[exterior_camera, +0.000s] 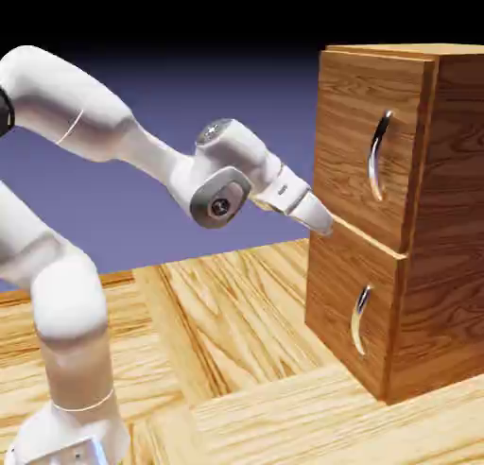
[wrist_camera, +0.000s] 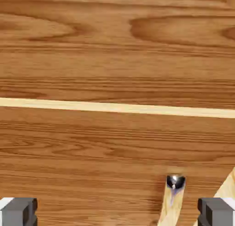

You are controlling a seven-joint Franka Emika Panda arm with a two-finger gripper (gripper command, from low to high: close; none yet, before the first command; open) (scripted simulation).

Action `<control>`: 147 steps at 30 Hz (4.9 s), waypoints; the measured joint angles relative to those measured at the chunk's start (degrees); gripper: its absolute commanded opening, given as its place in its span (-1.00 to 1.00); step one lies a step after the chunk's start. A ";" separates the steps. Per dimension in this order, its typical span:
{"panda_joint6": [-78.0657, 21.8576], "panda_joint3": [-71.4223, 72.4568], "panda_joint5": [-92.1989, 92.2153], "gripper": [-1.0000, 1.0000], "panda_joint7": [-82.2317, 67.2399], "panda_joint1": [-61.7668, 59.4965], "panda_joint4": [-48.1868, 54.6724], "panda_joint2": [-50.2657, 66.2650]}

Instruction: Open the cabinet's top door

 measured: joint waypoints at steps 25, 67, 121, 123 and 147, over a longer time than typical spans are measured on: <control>-3.60 -21.00 -62.29 0.00 47.50 18.91 8.52 -8.41; -10.23 -56.87 -158.17 0.00 120.63 53.87 25.93 -18.34; -52.75 33.11 -67.36 -1.00 105.04 -3.79 3.05 -24.75; -57.73 36.91 -63.27 -1.00 104.52 -4.14 5.02 -23.56; -105.30 82.58 -36.99 1.00 102.83 -42.57 45.93 -11.69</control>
